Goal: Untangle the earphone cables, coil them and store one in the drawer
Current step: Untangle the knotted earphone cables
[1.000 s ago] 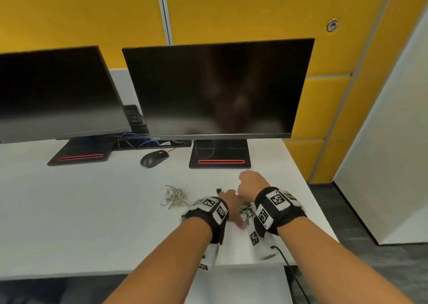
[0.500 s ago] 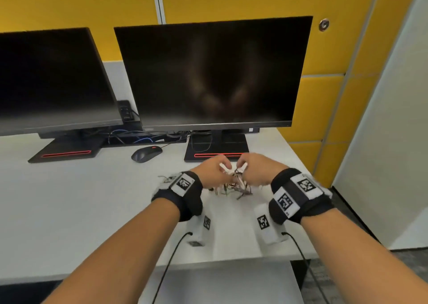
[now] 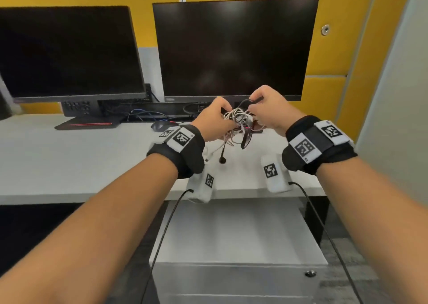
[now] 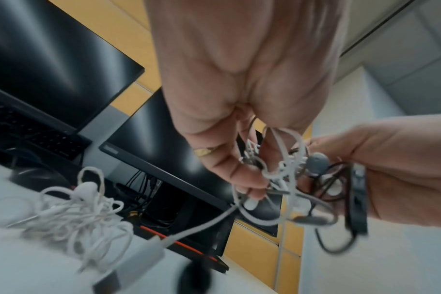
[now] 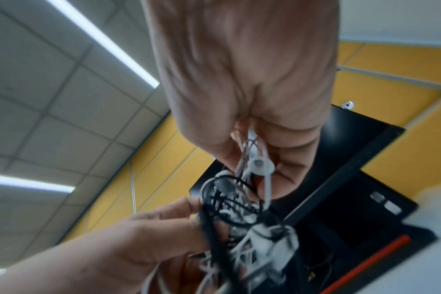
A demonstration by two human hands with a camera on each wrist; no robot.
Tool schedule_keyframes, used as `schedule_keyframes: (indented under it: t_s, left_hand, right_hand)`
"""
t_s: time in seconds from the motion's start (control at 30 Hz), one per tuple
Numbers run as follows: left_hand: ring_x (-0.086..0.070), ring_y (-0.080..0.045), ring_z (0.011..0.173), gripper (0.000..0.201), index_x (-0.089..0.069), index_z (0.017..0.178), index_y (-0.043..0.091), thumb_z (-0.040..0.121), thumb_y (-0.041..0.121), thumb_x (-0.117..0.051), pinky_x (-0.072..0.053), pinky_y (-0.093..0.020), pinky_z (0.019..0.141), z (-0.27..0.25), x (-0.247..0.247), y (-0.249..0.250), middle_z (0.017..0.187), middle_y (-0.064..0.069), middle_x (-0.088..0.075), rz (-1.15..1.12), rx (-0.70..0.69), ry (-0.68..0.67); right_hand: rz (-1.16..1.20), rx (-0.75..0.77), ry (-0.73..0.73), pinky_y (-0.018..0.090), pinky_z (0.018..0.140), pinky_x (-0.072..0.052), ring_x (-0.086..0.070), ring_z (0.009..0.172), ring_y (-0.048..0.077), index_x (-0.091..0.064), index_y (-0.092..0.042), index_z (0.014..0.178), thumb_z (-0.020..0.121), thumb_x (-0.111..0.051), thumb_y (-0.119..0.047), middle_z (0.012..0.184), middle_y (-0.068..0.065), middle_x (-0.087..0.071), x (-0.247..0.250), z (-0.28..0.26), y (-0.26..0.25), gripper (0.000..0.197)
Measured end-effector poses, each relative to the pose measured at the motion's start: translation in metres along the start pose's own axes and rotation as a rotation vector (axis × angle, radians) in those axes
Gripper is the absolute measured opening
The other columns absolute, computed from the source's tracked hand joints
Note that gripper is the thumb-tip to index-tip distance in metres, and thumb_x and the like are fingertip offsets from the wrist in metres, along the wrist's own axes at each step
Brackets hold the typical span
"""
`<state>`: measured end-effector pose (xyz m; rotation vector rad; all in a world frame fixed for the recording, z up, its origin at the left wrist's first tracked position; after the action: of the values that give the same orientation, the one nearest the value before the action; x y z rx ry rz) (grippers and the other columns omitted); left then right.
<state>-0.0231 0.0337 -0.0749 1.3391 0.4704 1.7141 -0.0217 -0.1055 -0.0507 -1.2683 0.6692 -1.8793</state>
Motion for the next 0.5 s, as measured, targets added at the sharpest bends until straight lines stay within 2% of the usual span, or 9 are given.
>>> schedule_keyframes:
  t_s: [0.07, 0.1, 0.2, 0.27, 0.33, 0.37, 0.43, 0.5]
  left_hand:
    - [-0.069, -0.029, 0.082, 0.024, -0.045, 0.102, 0.017, 0.089, 0.023, -0.065, -0.059, -0.046, 0.076, -0.019, 0.008, 0.005, 0.093, -0.017, -0.068, -0.024, 0.035, 0.044]
    - [-0.069, -0.030, 0.085, 0.022, -0.047, 0.101, 0.016, 0.089, 0.022, -0.065, -0.058, -0.047, 0.077, -0.028, 0.011, 0.007, 0.095, -0.017, -0.068, -0.038, 0.056, 0.049]
    - [-0.063, -0.025, 0.085, 0.016, -0.054, 0.106, 0.011, 0.094, 0.020, -0.059, -0.056, -0.042, 0.082, -0.048, 0.005, 0.018, 0.100, -0.013, -0.065, -0.171, 0.096, -0.025]
    - [-0.058, -0.019, 0.087, 0.011, -0.058, 0.098, 0.013, 0.097, 0.017, -0.049, -0.053, -0.036, 0.079, -0.059, 0.000, 0.025, 0.096, -0.007, -0.061, -0.364, 0.136, -0.075]
    - [-0.058, -0.019, 0.091, 0.015, -0.058, 0.096, 0.018, 0.097, 0.017, -0.043, -0.049, -0.033, 0.078, -0.064, -0.002, 0.027, 0.099, -0.005, -0.063, -0.449, 0.169, -0.086]
    - [-0.058, -0.019, 0.094, 0.015, -0.056, 0.102, 0.020, 0.097, 0.015, -0.043, -0.048, -0.034, 0.080, -0.063, -0.001, 0.027, 0.106, -0.006, -0.064, -0.421, 0.164, -0.079]
    - [-0.058, -0.019, 0.104, 0.029, -0.048, 0.118, 0.027, 0.094, 0.011, -0.046, -0.047, -0.038, 0.084, -0.058, -0.001, 0.024, 0.123, -0.008, -0.060, -0.329, 0.136, -0.087]
    - [-0.057, -0.020, 0.111, 0.041, -0.044, 0.124, 0.032, 0.091, 0.009, -0.051, -0.046, -0.040, 0.086, -0.051, -0.005, 0.019, 0.125, -0.004, -0.058, -0.313, 0.089, -0.121]
  right_hand:
    - [0.158, -0.076, -0.004, 0.046, 0.077, -0.061, -0.066, 0.088, 0.024, -0.047, -0.018, 0.109, 0.097, -0.051, -0.012, 0.104, 0.014, -0.059, -0.008, -0.022, -0.008, 0.014]
    - [0.203, -0.102, -0.032, 0.046, 0.080, -0.060, -0.065, 0.093, 0.025, -0.047, -0.018, 0.113, 0.097, -0.054, -0.015, 0.107, 0.015, -0.059, -0.013, -0.033, -0.011, 0.018]
    - [0.119, -0.068, -0.101, 0.042, 0.083, -0.059, -0.063, 0.101, 0.027, -0.039, -0.017, 0.134, 0.089, -0.068, -0.017, 0.113, 0.013, -0.058, -0.018, -0.053, -0.016, 0.053]
    - [0.060, -0.027, -0.022, 0.042, 0.083, -0.058, -0.064, 0.098, 0.027, -0.039, -0.016, 0.136, 0.088, -0.068, -0.010, 0.110, 0.011, -0.059, -0.005, -0.060, -0.014, 0.056]
    - [0.100, -0.015, 0.070, 0.045, 0.082, -0.058, -0.066, 0.095, 0.029, -0.045, -0.015, 0.125, 0.090, -0.061, -0.002, 0.108, 0.014, -0.060, 0.010, -0.061, -0.009, 0.041]
    - [0.137, -0.014, 0.092, 0.045, 0.079, -0.059, -0.066, 0.090, 0.028, -0.048, -0.015, 0.117, 0.091, -0.059, 0.000, 0.106, 0.015, -0.061, 0.016, -0.062, -0.006, 0.032]
    - [0.194, 0.002, 0.117, 0.041, 0.070, -0.059, -0.066, 0.079, 0.025, -0.050, -0.016, 0.100, 0.092, -0.058, -0.003, 0.100, 0.018, -0.063, 0.023, -0.060, -0.005, 0.016]
    - [0.189, 0.027, 0.125, 0.038, 0.063, -0.059, -0.065, 0.075, 0.022, -0.049, -0.019, 0.088, 0.094, -0.059, -0.011, 0.095, 0.016, -0.064, 0.019, -0.051, -0.004, 0.014]
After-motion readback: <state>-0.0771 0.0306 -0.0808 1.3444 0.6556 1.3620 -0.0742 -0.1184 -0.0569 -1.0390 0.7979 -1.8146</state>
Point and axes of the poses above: each hand's wrist, its own z-axis towards the middle knuckle, its own x-axis out of the back of the hand, y = z × x, the point moved 8 cm from there along z, towards the middle knuckle
